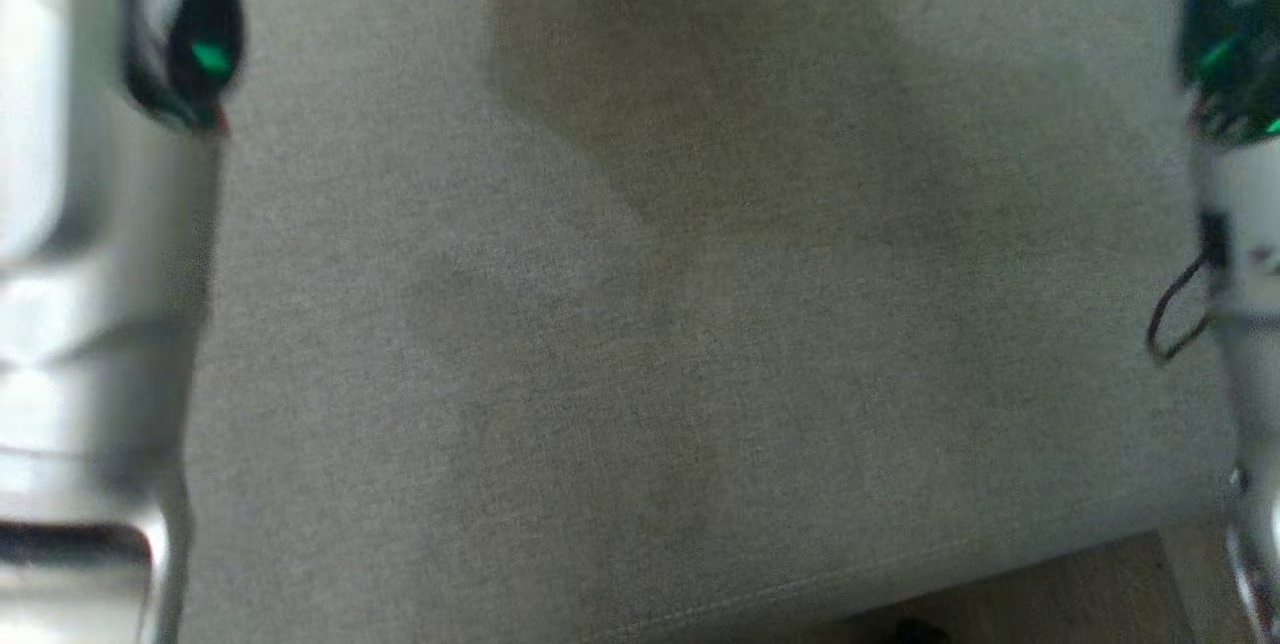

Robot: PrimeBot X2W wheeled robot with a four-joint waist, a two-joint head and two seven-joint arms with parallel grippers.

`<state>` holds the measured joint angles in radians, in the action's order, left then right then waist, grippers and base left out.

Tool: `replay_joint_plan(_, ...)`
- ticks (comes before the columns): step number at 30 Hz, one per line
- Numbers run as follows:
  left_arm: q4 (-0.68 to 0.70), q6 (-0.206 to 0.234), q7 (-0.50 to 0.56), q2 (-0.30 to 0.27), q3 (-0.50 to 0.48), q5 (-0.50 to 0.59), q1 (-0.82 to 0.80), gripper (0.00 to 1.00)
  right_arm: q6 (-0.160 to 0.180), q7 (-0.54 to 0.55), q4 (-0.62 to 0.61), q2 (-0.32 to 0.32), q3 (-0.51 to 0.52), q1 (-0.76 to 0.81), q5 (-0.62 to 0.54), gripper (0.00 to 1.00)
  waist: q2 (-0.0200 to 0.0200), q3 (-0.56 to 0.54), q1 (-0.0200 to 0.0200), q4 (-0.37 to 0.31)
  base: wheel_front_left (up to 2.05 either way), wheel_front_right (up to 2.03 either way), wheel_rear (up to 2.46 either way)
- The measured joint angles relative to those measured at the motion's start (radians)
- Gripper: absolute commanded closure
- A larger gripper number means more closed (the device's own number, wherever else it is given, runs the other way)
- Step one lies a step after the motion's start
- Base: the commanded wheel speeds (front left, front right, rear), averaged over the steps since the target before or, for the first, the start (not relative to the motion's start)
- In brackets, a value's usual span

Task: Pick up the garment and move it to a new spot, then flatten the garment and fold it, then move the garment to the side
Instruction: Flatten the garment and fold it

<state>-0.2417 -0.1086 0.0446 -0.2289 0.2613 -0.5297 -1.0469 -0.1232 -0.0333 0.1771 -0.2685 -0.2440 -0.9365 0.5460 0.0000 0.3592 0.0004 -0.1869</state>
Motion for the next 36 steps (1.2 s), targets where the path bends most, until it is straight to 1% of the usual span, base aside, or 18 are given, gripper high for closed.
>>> replay_joint_plan(4,-0.040,-0.007,-0.057,0.009,0.038,-0.017,0.153,1.00,0.000,-0.058,0.081,0.003,-0.044,0.134,-0.004,1.00,-0.0001,0.032,0.0002,0.005,0.00,0.00,0.00)
replay_joint_plan(6,-0.044,-0.007,-0.093,0.019,0.055,-0.032,0.256,1.00,0.000,-0.089,0.114,0.003,-0.048,0.217,0.007,1.00,0.0000,0.030,-0.0001,0.015,0.00,0.00,0.00)
replay_joint_plan(9,-0.042,-0.015,-0.157,0.033,0.067,-0.061,0.425,1.00,0.000,-0.134,0.132,0.005,-0.044,0.330,0.032,1.00,0.0000,0.017,-0.0004,0.031,0.00,0.00,0.00)
replay_joint_plan(12,-0.016,-0.016,-0.218,0.039,0.100,-0.071,0.578,1.00,0.000,-0.167,0.129,0.021,-0.025,0.424,0.044,1.00,0.0000,-0.007,-0.0006,0.041,0.00,0.00,0.00)
replay_joint_plan(14,0.012,-0.015,-0.249,0.049,0.104,-0.072,0.657,1.00,0.000,-0.179,0.110,0.037,-0.006,0.490,0.046,1.00,0.0000,-0.028,-0.0006,0.046,0.00,0.00,0.00)
replay_joint_plan(20,0.108,-0.013,-0.268,0.057,0.145,-0.072,0.834,1.00,0.000,-0.190,0.024,0.059,0.064,0.685,0.011,1.00,0.0000,-0.107,-0.0006,0.061,0.00,0.00,0.00)
replay_joint_plan(22,0.147,0.001,-0.275,0.055,0.152,-0.072,0.891,1.00,0.000,-0.170,-0.025,0.074,0.081,0.751,-0.001,1.00,0.0000,-0.140,-0.0006,0.065,0.00,0.00,0.00)
replay_joint_plan(23,0.147,0.001,-0.275,0.055,0.152,-0.072,0.891,1.00,0.000,-0.170,-0.025,0.074,0.081,0.751,-0.001,1.00,0.0000,-0.140,-0.0006,0.065,0.00,0.00,0.00)
replay_joint_plan(25,0.194,0.017,-0.275,0.049,0.153,-0.072,0.951,1.00,0.000,-0.144,-0.088,0.087,0.105,0.823,-0.015,1.00,0.0001,-0.174,-0.0007,0.068,0.00,0.00,0.00)
replay_joint_plan(28,0.262,0.034,-0.273,0.032,0.156,-0.072,1.039,1.00,0.000,-0.075,-0.191,0.107,0.146,0.939,-0.041,1.00,0.0000,-0.226,-0.0007,0.069,0.00,0.00,0.00)
replay_joint_plan(31,0.326,0.048,-0.228,-0.002,0.181,-0.072,1.129,1.00,0.000,-0.003,-0.302,0.130,0.194,1.048,-0.068,1.00,0.0001,-0.276,-0.0007,0.067,0.00,0.00,0.00)
replay_joint_plan(32,0.362,0.057,-0.196,-0.012,0.196,-0.074,1.183,1.00,0.000,0.051,-0.372,0.141,0.228,1.107,-0.083,1.00,0.0001,-0.305,-0.0007,0.067,0.00,0.00,0.00)
replay_joint_plan(36,0.405,0.074,-0.151,-0.016,0.217,-0.106,1.238,1.00,0.000,0.142,-0.464,0.171,0.282,1.179,-0.109,1.00,0.0001,-0.337,-0.0007,0.082,0.00,0.00,0.00)
